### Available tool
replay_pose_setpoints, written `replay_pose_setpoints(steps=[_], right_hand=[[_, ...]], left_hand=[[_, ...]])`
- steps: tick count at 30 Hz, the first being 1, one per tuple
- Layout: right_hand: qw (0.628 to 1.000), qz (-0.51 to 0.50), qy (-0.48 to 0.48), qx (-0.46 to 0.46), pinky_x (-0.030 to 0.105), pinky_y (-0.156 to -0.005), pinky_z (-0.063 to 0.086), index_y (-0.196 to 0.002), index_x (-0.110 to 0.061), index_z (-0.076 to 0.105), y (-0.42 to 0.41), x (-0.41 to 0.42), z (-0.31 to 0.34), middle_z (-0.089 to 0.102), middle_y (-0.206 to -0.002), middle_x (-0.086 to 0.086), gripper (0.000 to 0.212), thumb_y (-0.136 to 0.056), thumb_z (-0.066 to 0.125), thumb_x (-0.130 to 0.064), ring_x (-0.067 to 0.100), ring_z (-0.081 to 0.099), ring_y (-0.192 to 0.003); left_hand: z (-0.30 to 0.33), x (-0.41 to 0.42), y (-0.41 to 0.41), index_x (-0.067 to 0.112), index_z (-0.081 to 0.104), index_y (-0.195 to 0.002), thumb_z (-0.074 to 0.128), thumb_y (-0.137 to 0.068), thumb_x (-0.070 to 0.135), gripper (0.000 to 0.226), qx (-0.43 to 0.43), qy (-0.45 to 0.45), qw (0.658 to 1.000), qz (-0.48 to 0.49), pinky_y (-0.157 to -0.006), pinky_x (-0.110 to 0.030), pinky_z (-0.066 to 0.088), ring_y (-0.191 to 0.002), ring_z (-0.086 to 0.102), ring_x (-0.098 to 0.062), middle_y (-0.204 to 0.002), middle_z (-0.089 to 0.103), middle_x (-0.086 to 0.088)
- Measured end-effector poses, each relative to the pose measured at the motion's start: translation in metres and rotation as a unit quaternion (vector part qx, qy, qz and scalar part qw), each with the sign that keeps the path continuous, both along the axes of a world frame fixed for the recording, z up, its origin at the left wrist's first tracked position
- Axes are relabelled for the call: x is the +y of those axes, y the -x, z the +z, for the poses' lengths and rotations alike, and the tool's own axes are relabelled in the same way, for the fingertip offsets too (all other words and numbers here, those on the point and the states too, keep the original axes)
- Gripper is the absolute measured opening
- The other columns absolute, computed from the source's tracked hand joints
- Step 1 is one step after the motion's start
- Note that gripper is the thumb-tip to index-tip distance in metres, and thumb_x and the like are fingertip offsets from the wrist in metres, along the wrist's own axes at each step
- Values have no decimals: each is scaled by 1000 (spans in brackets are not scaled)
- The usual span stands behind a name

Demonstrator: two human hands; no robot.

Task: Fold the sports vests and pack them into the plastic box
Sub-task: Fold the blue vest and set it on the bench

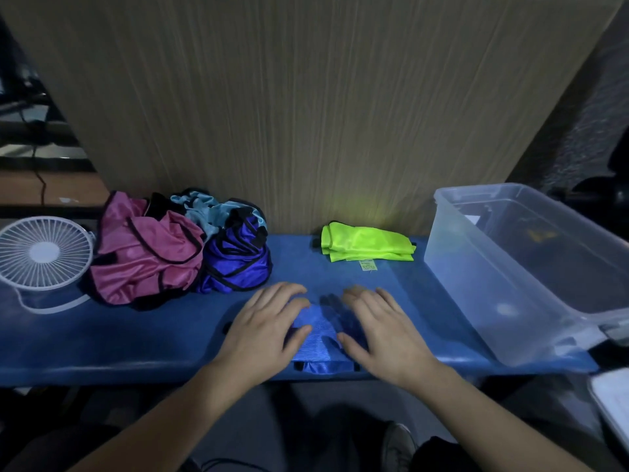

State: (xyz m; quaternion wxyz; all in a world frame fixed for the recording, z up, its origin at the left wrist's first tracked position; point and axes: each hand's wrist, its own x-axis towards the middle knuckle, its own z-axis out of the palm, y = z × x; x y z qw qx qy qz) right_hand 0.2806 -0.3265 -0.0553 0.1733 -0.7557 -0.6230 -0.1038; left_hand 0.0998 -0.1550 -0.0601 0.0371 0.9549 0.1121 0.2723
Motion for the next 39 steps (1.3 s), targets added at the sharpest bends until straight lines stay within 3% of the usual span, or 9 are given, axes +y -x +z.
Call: replay_pose_setpoints(steps=[4, 10, 19, 24, 28, 31, 34, 39], right_hand=[[999, 4, 31, -20, 39, -123, 17, -151, -15, 36, 7, 13, -22, 38, -155, 0, 77, -93, 45, -63, 17, 25, -150], [998, 0, 65, -24, 41, -120, 25, -151, -12, 39, 5, 15, -43, 40, -155, 3, 78, -93, 42, -65, 20, 31, -147], [995, 5, 100, -17, 43, -119, 28, -155, -14, 30, -7, 11, -45, 33, -160, 3, 84, -95, 33, -73, 20, 29, -148], [996, -8, 90, -25, 39, -122, 7, -158, -11, 21, -6, -2, -39, 20, -165, 5, 92, -94, 30, -76, 19, 11, -154], [997, 9, 40, -65, 40, -123, 12, -156, -10, 26, 10, -12, -24, 16, -166, 5, 76, -100, 40, -60, 20, 7, -154], [995, 44, 3, -87, 40, -122, 20, -151, -12, 37, 25, -15, -27, 28, -162, 6, 59, -100, 47, -40, 22, 22, -152], [994, 63, 16, -86, 40, -114, 37, -143, -18, 47, 26, -14, -41, 44, -152, 5, 46, -99, 47, -29, 24, 39, -142], [992, 74, 38, -97, 35, -115, 37, -138, -19, 52, 20, -14, -48, 51, -145, 4, 52, -88, 39, -14, 23, 48, -136]], left_hand=[[-24, 4, -7, 19, 56, -139, 44, -97, 54, 56, 83, -5, 996, 16, -117, -33, 25, -142, 42, -19, -150, 49, 2], [-40, 10, 0, 22, 49, -147, 36, -100, 60, 61, 117, 3, 993, 16, -117, -35, 25, -142, 43, -17, -153, 48, 3], [-46, 31, 22, 26, 27, -158, 26, -97, 73, 77, 148, 30, 988, 33, -121, -33, 17, -150, 28, -16, -163, 29, 3], [-41, 30, 38, 22, 25, -159, 37, -96, 67, 78, 95, 27, 994, 36, -123, -41, 11, -155, 11, -19, -168, 14, 1], [-29, 20, 46, 22, 45, -150, 50, -97, 51, 61, 33, 14, 999, -6, -122, -40, 21, -151, 25, -23, -163, 28, 0], [-32, 13, 48, 25, 60, -134, 53, -96, 41, 42, 9, 19, 1000, -16, -107, -33, 38, -132, 49, -22, -144, 48, 0], [-39, 13, 48, 29, 65, -126, 54, -94, 41, 35, 20, 19, 1000, -11, -96, -28, 42, -116, 56, -19, -130, 55, 4], [-44, 16, 44, 33, 65, -123, 55, -92, 43, 34, 41, 39, 998, -1, -87, -24, 47, -110, 58, -16, -126, 55, 7]])
